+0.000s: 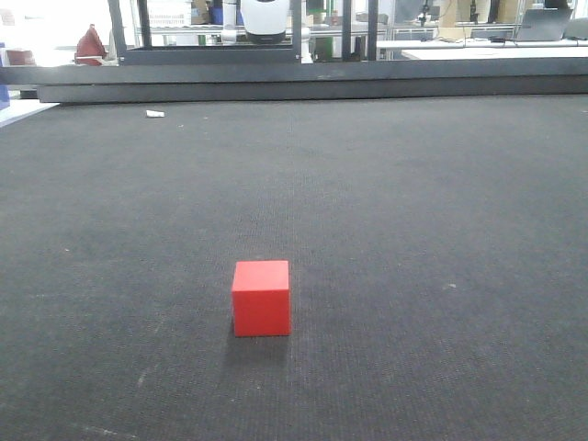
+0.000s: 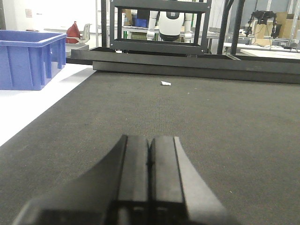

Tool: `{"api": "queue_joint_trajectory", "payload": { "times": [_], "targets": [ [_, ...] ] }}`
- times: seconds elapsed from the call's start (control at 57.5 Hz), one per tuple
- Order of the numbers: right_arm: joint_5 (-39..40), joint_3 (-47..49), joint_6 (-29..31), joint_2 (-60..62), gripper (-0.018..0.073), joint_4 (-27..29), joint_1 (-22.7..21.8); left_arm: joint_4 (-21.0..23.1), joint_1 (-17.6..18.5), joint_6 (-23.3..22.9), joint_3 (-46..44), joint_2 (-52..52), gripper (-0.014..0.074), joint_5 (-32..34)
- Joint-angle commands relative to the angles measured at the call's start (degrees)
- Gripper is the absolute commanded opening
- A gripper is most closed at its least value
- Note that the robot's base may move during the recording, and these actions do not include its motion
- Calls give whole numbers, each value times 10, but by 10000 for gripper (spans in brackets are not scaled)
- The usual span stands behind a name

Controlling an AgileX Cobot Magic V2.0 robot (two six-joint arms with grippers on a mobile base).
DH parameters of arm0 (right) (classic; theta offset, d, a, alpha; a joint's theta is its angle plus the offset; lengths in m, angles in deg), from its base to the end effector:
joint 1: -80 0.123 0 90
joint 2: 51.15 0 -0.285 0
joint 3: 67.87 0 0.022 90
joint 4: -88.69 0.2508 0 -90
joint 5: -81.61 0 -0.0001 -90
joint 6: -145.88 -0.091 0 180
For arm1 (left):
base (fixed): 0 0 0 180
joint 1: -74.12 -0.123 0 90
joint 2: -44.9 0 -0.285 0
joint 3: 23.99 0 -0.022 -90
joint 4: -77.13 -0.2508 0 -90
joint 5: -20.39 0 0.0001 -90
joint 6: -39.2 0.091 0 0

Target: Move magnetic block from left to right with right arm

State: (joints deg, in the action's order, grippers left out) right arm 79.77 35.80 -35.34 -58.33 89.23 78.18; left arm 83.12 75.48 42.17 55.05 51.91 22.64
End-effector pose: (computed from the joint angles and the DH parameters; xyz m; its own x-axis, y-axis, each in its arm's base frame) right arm 0.0546 -0.0017 0.2161 0.0820 0.0281 -0.9962 0.0290 0.9991 0.0306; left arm 0.0563 -0.0010 0.2067 0.1066 -0.0551 -0.9928 0.0253 0.9983 -0.0527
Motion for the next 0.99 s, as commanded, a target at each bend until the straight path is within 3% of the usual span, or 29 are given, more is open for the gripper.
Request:
{"api": "queue_joint_trajectory", "payload": {
  "times": [0.0,0.296,0.4,0.539,0.748,0.974],
  "targets": [
    [-3,61,2,10,29,0,-2,3,-1,0,4,-6,-126,50],
    [-273,227,2,-134,29,1,-2,3,-1,0,4,-6,-126,50],
    [-319,256,2,-210,29,7,-2,3,-1,0,4,-6,-126,50],
    [-322,280,-9,-291,29,35,-1,3,-1,0,4,-6,-126,50],
    [-347,318,-133,-396,29,37,16,3,-1,0,4,-6,-126,50],
    [-364,352,-251,-488,45,-18,132,3,-1,0,4,-6,-126,50]
  ]
}}
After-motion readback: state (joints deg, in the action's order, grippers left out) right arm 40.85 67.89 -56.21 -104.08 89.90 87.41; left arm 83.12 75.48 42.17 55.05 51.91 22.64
